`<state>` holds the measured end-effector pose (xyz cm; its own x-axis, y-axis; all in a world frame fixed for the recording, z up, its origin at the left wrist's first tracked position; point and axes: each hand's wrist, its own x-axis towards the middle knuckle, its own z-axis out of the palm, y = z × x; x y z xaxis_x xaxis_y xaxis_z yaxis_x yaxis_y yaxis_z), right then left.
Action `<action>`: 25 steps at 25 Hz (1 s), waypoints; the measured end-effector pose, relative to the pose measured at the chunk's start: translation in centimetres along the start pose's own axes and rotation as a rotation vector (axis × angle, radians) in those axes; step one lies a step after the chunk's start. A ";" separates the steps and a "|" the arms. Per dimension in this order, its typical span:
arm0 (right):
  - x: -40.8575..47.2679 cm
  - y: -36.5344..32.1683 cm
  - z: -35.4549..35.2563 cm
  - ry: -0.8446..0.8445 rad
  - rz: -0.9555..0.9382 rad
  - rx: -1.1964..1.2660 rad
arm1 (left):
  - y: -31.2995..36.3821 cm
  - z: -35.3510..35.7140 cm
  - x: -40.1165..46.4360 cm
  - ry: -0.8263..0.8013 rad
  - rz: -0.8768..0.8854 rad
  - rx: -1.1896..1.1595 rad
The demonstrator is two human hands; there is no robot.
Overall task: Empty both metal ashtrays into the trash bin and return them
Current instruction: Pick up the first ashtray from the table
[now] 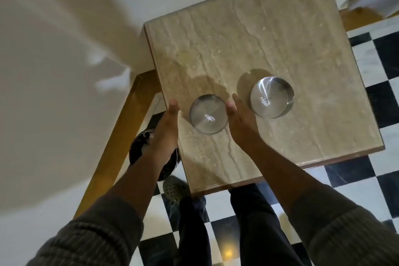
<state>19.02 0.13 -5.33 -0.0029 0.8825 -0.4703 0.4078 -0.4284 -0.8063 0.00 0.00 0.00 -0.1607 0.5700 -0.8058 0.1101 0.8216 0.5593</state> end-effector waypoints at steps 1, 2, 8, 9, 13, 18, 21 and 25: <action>0.3 0.3 0.4 0.067 -0.007 0.065 | 0.0 0.6 0.6 0.025 -0.009 0.013; 0.6 0.8 0.5 0.137 0.004 0.078 | -0.1 1.2 1.1 0.040 -0.001 0.009; 2.1 2.4 1.6 0.137 0.082 -0.040 | -1.4 3.3 3.8 0.048 -0.017 0.018; 2.6 2.7 1.7 0.112 0.125 -0.093 | -1.6 3.5 4.1 0.039 -0.040 0.014; 3.8 3.1 2.2 -0.002 0.205 -0.367 | -1.6 4.1 4.8 0.032 -0.093 -0.089; 3.6 1.0 3.2 -0.084 0.194 -0.370 | -2.0 1.0 5.3 0.066 -0.172 -0.188; 3.1 -1.0 4.5 -0.207 0.216 -0.193 | -3.4 -4.0 5.7 0.063 -0.257 -0.173; 2.0 -3.1 9.2 -0.464 0.178 -0.160 | -6.2 -11.6 6.8 -0.019 -0.491 -0.139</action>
<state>9.39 1.47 -7.06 -0.3108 0.6043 -0.7337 0.5735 -0.4964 -0.6517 -13.19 -1.19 -6.66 -0.1425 0.1182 -0.9827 -0.1059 0.9853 0.1339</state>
